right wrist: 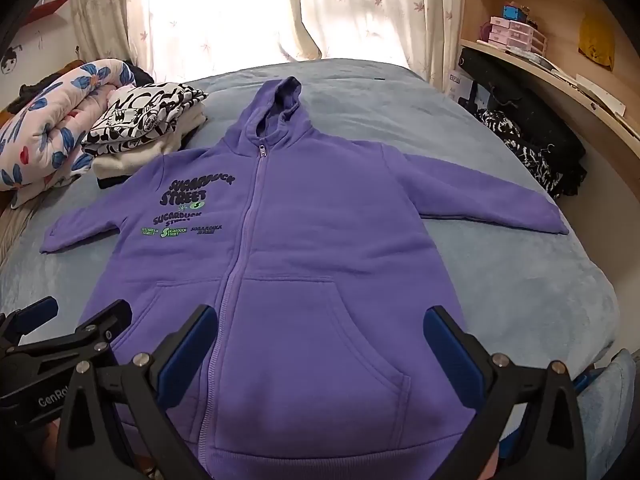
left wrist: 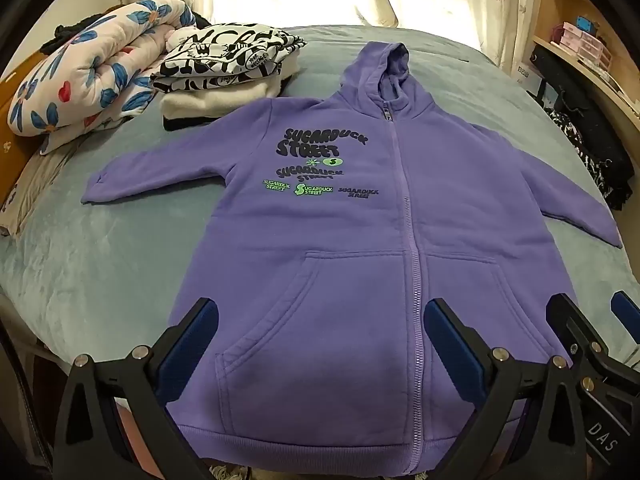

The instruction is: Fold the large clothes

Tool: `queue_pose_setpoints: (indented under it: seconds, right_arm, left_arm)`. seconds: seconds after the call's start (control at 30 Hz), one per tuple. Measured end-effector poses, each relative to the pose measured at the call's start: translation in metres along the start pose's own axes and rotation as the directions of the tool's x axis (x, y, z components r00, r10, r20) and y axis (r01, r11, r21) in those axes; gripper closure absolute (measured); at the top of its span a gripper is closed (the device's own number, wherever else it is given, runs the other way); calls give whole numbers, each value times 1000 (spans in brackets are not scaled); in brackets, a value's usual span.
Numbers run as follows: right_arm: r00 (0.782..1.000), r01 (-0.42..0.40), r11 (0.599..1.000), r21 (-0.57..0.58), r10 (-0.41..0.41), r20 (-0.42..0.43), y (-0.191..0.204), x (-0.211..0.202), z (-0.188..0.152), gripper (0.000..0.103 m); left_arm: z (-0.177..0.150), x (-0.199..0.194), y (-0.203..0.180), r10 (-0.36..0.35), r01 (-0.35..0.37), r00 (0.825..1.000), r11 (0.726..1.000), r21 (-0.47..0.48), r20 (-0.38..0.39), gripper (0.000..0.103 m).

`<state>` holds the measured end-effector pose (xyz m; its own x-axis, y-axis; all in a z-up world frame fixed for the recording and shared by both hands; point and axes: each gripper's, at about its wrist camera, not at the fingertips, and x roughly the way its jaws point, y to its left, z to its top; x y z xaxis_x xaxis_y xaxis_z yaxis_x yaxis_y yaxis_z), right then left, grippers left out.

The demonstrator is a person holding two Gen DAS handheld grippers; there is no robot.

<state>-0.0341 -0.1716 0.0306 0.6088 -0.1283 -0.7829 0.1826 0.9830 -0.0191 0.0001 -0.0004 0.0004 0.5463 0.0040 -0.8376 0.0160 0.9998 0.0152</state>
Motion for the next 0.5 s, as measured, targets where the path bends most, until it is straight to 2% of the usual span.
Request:
queue_pose_setpoints:
  seconds: [0.2, 0.5]
  right_arm:
    - [1000, -3, 1000, 0, 3, -6, 2, 5, -1, 0]
    - [1000, -2, 1000, -3, 2, -9, 5, 5, -2, 0]
  left_arm:
    - [-1, -2, 1, -18, 17, 1000, 1000, 6, 7, 6]
    - [-1, 4, 7, -17, 17, 1000, 1000, -11, -9, 7]
